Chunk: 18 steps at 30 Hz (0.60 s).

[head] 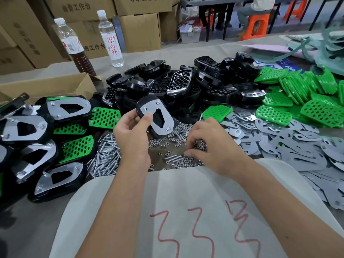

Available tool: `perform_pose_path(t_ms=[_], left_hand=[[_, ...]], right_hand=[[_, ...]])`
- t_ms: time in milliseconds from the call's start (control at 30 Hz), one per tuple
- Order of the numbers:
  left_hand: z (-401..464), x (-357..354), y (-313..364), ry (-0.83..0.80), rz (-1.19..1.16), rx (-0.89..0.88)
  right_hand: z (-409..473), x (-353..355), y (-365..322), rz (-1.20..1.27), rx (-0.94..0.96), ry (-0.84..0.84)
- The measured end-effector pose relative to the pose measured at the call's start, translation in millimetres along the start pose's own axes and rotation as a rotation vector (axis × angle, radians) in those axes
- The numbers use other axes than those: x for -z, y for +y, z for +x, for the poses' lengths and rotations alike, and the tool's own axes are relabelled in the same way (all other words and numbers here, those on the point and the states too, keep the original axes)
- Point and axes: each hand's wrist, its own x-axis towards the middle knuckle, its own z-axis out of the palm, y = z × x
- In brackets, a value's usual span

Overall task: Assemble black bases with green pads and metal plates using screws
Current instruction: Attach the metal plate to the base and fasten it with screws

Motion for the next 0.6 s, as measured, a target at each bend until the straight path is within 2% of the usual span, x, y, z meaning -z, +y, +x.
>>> perform_pose_path(t_ms=[67,167,233,367,467,600], left_hand=[[-1,-1,-1,-0.040,0.011,-0.006],[-8,-3,-1,-0.182,0.053,-0.020],[-15,-6,-2,-0.281,0.064,0.004],[-26,-12,-3,-0.460,0.086,0.069],[-31,-13,-3,-0.566,0.113,0.123],[-33,-13,-2,-0.592,0.105,0.146]], right_hand=[[-1,-1,0,0.082,0.023,0.142],[0,0,2,0.361,-0.002,0.381],[2,1,4,0.494,-0.019,0.470],[3,3,7,0.717,-0.046,0.574],[3,4,8,0.722,-0.041,0.602],[4,1,9,0.684,-0.047,0.566]])
